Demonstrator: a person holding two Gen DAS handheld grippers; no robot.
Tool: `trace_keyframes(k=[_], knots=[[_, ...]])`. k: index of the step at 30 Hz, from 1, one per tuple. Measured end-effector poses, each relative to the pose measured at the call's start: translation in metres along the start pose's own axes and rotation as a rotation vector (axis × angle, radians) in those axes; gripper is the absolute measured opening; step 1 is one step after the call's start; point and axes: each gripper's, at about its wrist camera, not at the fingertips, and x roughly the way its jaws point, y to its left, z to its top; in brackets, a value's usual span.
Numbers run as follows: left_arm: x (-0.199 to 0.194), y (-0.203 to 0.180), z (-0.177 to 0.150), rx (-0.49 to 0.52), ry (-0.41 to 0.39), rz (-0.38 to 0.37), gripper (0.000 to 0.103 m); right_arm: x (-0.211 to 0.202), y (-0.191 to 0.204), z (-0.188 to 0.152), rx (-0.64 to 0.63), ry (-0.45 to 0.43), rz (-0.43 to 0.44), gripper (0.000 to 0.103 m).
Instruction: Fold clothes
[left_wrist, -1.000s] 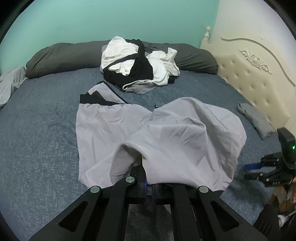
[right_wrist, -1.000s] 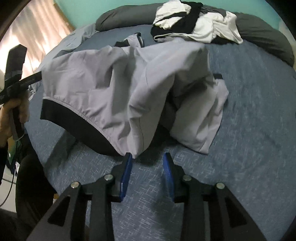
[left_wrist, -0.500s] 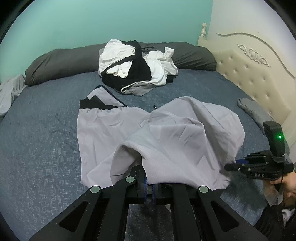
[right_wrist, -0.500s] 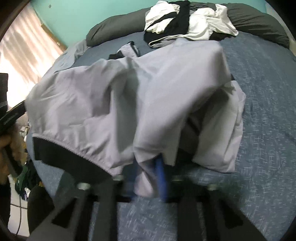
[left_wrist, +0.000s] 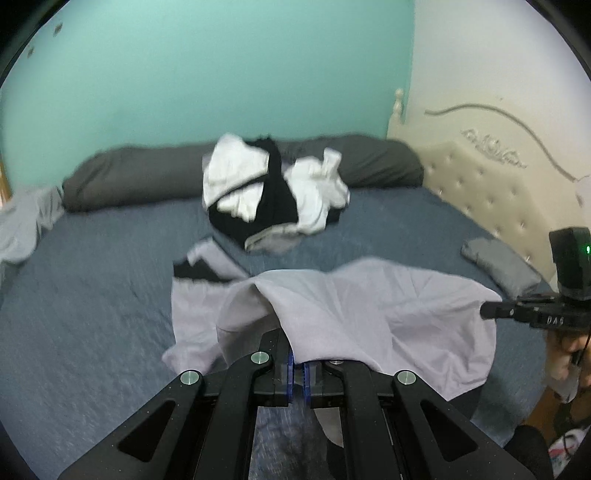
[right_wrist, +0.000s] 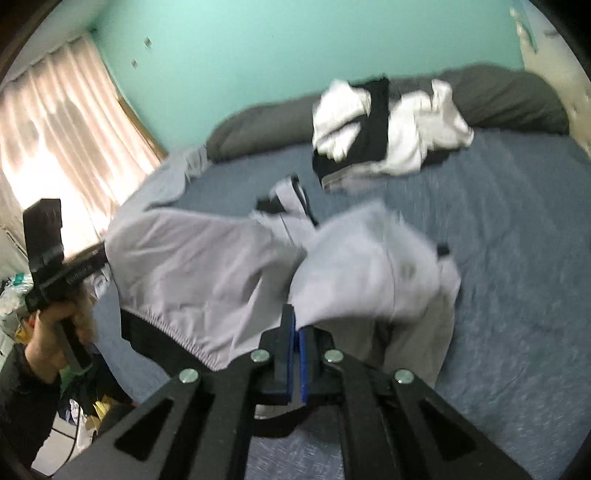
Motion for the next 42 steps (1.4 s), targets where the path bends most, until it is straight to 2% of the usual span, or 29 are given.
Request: trace_keyframes(k=[13, 23, 36, 42], knots=[[-0.12, -0.014, 0.071, 0.039, -0.176, 0.026, 0.002, -0.139, 0.068, 0.068, -0.097, -0.189, -0.01, 0.002], [-0.193, -0.023, 0.104, 0.058, -0.258, 0.049, 0.002, -0.199, 0.107, 0.088, -0.136, -0.249, -0.044, 0.002], [-0.324, -0.044, 0.153, 0.1, -0.426, 0.099, 0.002, -0.313, 0.173, 0.111, -0.218, -0.383, -0.065, 0.002], [-0.367, -0.056, 0.167, 0.113, -0.47, 0.097, 0.002, -0.353, 0.198, 0.114, -0.258, -0.415, -0.079, 0.002]])
